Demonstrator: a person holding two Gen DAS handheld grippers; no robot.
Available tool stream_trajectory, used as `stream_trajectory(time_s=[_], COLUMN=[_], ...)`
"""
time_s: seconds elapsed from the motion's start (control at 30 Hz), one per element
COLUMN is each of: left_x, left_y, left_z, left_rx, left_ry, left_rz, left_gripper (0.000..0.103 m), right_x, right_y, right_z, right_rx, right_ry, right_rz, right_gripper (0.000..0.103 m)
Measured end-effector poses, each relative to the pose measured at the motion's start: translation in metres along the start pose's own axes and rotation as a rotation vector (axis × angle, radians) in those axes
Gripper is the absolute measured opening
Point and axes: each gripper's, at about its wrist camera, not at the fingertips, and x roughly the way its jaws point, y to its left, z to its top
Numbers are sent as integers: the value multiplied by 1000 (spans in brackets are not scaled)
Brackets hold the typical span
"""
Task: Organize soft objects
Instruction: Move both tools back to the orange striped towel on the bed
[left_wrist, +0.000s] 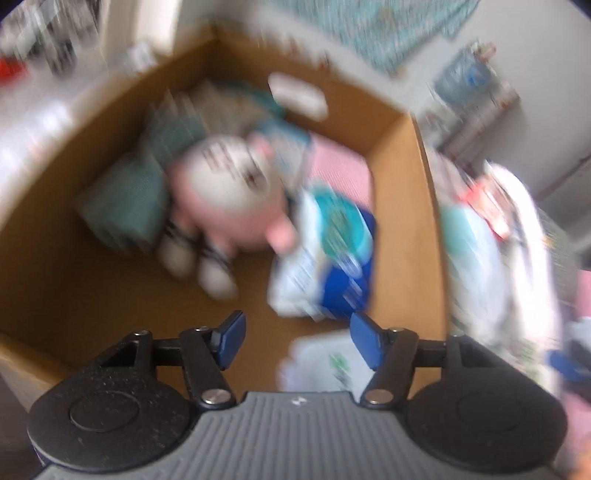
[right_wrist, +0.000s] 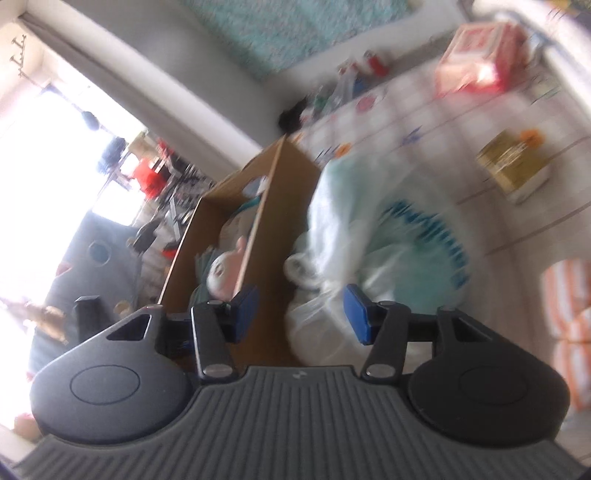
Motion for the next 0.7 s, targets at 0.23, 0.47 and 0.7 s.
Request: stream_trajectory(time_s=[0.23, 0.47, 0.7], left_x=[-60, -53, 5], left_y=[-53, -166, -236], left_z=[-18, -63, -120], left_rx=[179, 496, 617], left_ry=[-320, -223, 59], left_rz=[-39, -359, -525], left_gripper=[74, 80, 79], right_x=[-64, -99, -100], right_y=[-35, -82, -121], right_z=[-6, -32, -53], right_rx=[-24, 34, 111], right_ry=[-222, -248, -212], right_rz=[-216, -305, -299], right_gripper=[58, 58, 57])
